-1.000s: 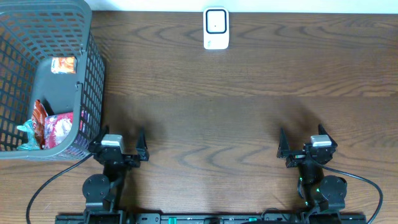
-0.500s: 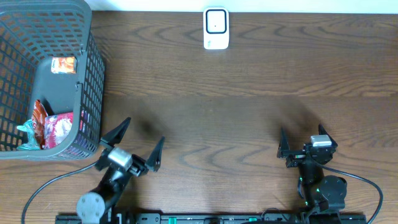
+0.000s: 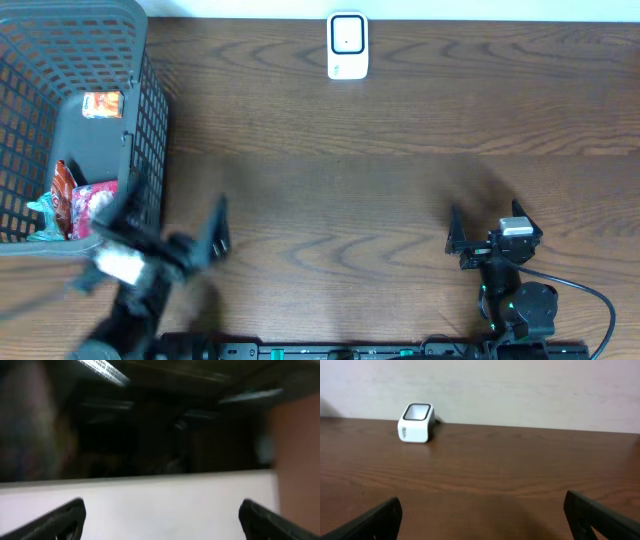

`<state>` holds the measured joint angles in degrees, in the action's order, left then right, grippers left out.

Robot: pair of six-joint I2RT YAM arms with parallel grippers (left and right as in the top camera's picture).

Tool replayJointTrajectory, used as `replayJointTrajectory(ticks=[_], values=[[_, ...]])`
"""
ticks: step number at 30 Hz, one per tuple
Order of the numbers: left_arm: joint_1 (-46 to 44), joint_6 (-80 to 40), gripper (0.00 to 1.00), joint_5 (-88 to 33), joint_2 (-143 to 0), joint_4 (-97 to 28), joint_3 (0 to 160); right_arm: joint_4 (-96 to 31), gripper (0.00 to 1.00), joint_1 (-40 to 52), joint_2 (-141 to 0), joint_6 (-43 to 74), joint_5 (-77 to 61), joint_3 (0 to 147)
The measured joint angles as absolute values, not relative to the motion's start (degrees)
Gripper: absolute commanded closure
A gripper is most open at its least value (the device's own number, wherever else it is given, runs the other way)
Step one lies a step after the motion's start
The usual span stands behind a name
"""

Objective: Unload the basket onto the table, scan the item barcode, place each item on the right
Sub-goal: 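Reach the left gripper into the basket toward the pink-purple snack bag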

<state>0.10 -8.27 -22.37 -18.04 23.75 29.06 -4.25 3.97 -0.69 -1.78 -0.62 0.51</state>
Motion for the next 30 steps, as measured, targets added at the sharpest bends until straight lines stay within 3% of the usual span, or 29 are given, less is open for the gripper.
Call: replayJointTrajectory(ticks=[5, 10, 15, 19, 25, 30], values=[[3.1, -4.7, 0.02, -17.8, -40.1, 6.8, 52.5, -4.2, 0.01, 4.0, -0.7, -1.8, -0.6, 0.5], [11.9, -2.0, 0.02, -17.2, -64.8, -17.1, 83.5, -4.2, 0.01, 4.0, -0.7, -1.8, -0.6, 0.5], [19.1, -1.2, 0.02, -18.4, -80.9, -38.1, 103.0, -4.2, 0.01, 4.0, -0.7, -1.8, -0.6, 0.5], [23.1, -3.4, 0.02, -18.0, -85.2, -43.6, 104.2, -4.2, 0.01, 4.0, -0.7, -1.8, -0.6, 0.5], [30.8, -17.7, 0.02, -15.9, -89.6, -48.3, 105.0, -4.2, 0.01, 4.0, -0.7, -1.8, -0.6, 0.5], [31.8, -24.6, 0.02, -14.2, -94.0, -51.6, 105.1, -4.2, 0.01, 4.0, -0.7, -1.8, -0.6, 0.5]])
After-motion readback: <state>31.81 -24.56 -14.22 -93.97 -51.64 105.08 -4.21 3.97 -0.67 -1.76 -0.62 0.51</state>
